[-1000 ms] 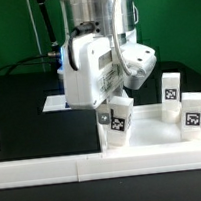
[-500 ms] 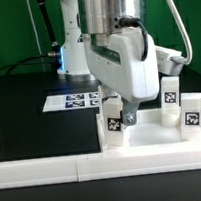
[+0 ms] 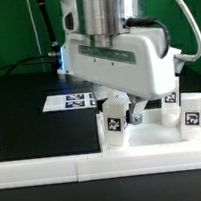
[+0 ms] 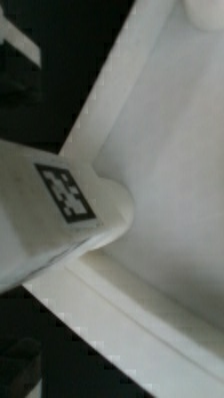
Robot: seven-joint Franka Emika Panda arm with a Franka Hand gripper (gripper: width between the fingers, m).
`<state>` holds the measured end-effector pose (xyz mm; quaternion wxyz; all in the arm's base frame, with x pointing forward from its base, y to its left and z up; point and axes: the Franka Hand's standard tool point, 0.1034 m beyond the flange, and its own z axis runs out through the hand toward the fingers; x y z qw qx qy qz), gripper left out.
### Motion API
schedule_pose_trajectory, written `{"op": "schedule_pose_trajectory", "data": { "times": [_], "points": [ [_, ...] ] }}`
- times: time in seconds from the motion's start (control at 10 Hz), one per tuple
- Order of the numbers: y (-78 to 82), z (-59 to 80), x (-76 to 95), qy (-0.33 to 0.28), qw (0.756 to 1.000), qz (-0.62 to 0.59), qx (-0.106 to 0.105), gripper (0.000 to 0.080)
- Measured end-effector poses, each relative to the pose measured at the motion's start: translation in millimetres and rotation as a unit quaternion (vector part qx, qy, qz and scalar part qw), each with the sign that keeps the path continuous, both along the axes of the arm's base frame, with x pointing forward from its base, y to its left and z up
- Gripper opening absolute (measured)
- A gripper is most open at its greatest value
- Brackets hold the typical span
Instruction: Assemble square table
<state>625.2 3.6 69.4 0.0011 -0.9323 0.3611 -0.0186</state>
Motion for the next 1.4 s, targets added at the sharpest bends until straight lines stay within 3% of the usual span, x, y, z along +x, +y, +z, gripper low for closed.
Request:
{"op": "schedule_pose_trajectory", "data": {
  "times": [0.2,0.4,0.5,0.6,0.9,1.1,1.3,1.4],
  "points": [
    [0.5,-1.2,2.0,-0.008,0.999,0.050,-0.004,0.0649],
    [0.5,-1.3,2.0,-0.008,0.999,0.040,-0.003,0.0391],
    [0.6,-1.3,2.0,-0.008,1.000,0.021,-0.002,0.0391],
    [-0.1,-1.4,1.8,-0.008,1.000,-0.028,0.000,0.0289],
    [-1.5,-1.7,1.0,-0.007,0.989,-0.151,0.006,0.0289],
    [-4.6,-0.6,0.7,0.020,0.915,-0.402,0.040,0.0290],
    [-0.1,-3.1,-0.4,0.008,0.809,-0.585,0.055,0.0291],
    [0.0,-2.9,-0.4,0.008,0.782,-0.621,0.055,0.0291]
  ]
}}
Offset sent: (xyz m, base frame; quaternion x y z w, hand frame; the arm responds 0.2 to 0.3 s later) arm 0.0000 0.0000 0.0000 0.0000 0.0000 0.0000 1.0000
